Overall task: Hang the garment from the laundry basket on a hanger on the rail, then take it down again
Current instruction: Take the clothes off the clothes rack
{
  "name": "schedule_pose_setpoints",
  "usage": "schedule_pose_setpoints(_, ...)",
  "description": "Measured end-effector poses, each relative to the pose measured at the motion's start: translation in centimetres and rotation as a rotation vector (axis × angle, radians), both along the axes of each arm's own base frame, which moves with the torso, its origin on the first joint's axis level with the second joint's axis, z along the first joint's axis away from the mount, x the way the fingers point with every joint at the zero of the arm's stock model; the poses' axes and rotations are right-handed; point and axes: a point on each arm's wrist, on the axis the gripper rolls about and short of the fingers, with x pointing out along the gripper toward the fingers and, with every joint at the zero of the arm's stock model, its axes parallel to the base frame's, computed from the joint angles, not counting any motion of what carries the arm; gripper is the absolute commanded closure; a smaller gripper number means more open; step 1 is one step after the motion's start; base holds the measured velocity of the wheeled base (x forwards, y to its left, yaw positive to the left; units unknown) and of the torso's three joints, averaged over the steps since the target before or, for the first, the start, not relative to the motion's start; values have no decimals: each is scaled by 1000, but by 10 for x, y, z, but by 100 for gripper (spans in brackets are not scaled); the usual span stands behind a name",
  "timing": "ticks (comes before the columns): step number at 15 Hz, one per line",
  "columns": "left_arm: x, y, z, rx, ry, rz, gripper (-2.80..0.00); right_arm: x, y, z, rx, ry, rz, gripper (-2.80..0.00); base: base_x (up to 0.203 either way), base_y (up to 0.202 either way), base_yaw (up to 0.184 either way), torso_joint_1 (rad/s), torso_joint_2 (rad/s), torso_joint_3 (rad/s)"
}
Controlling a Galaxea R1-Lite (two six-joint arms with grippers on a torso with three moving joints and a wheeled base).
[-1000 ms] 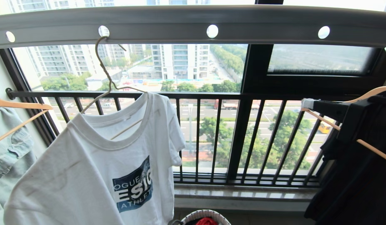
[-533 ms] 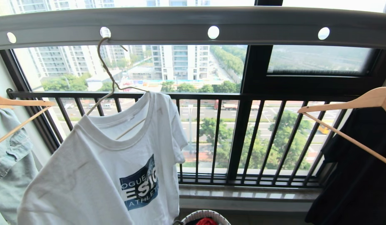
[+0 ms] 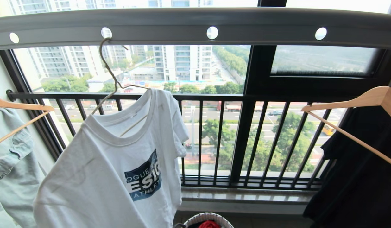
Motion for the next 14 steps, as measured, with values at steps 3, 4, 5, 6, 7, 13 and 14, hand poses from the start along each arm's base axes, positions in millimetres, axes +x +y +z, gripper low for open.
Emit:
schedule_pose_setpoints(3, 9, 1, -31, 72, 52, 37, 0, 13, 3, -49, -57, -21, 73, 0, 0, 0, 0, 0, 0, 0)
schedule_pose_setpoints(4, 11, 1, -38, 89, 57, 67, 0, 17, 3, -61, -76, -42, 84, 0, 0, 0, 0, 0, 0, 0)
schedule_pose_setpoints(5, 12, 2, -44, 97, 79, 83, 0, 20, 3, -71, -88, -56, 89, 0, 0, 0, 0, 0, 0, 0)
schedule_pose_setpoints(6, 13, 2, -49, 97, 112, 86, 0, 24, 3, -81, -102, -55, 89, 0, 0, 0, 0, 0, 0, 0)
schedule_pose_setpoints(7, 13, 2, -51, 93, 124, 86, 0, 27, 3, -91, -128, -54, 81, 0, 0, 0, 0, 0, 0, 0)
schedule_pose_setpoints(13, 14, 2, -53, 57, 135, 93, 0, 31, 3, -109, -104, 5, 62, 0, 0, 0, 0, 0, 0, 0)
schedule_pose_setpoints(14, 14, 2, -53, 37, 137, 92, 0, 31, 3, -109, -91, 7, 61, 0, 0, 0, 0, 0, 0, 0)
